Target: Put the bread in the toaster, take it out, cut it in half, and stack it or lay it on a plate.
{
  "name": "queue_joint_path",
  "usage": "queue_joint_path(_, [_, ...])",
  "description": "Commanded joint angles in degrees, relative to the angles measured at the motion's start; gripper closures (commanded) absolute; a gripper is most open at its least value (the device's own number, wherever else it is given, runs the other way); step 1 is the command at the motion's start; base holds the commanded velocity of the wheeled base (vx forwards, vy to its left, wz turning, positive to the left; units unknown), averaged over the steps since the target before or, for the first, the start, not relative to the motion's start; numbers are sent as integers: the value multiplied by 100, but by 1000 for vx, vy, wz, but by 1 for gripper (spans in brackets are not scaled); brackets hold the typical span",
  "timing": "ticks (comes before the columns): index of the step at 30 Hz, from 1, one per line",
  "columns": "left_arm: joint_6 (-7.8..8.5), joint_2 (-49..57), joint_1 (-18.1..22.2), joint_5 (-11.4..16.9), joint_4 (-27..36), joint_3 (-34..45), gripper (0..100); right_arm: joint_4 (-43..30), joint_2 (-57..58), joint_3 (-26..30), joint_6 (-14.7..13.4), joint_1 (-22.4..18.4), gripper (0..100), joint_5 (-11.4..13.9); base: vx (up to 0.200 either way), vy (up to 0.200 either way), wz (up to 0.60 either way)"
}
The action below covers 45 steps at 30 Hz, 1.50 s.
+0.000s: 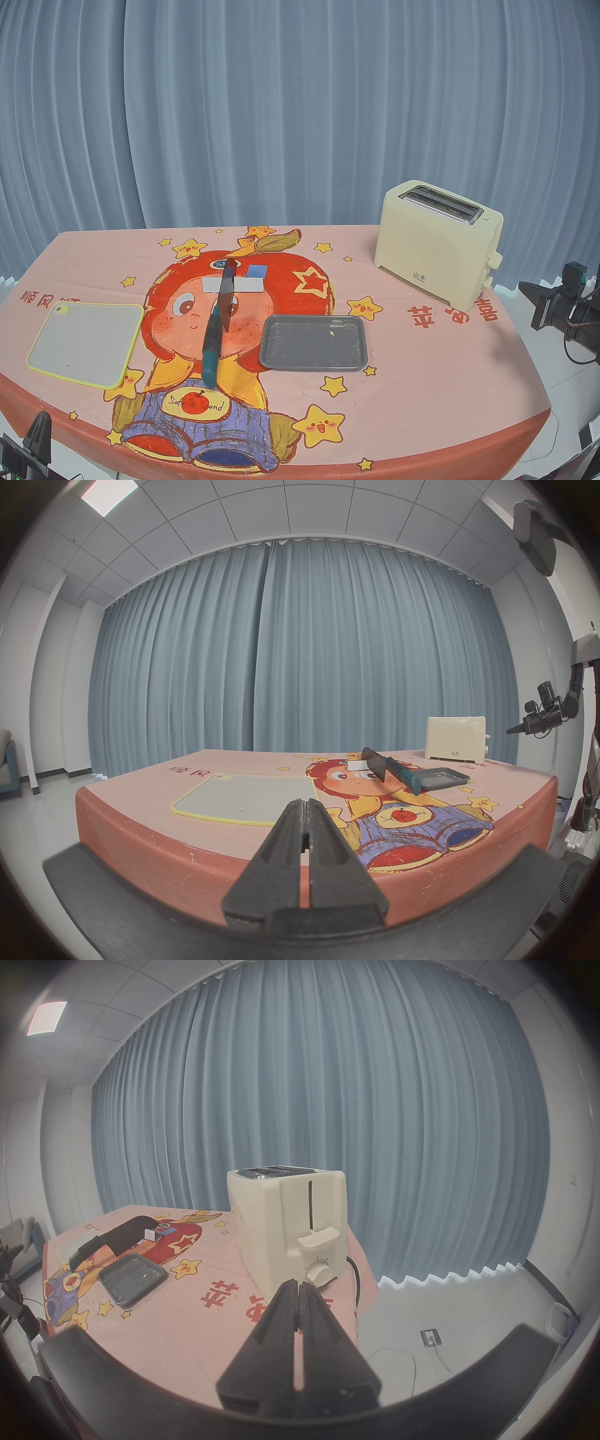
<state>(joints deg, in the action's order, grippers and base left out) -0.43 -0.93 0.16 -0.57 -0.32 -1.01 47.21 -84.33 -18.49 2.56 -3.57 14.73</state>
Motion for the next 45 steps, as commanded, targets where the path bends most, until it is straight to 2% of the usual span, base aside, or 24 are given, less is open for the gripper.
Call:
queue_joint_path(1, [-1, 93, 2, -4, -3, 101, 100, 51, -162, -5, 8, -12, 100, 4, 0, 0, 0])
queue_joint_path(11, [-1, 93, 2, -4, -3, 101, 100, 51, -839, -234, 201, -21, 100, 4, 0, 0, 0])
queue_joint_path(45, [8, 93, 2, -4, -3, 101, 100, 7, -936, -471, 201, -3, 100, 4, 0, 0, 0])
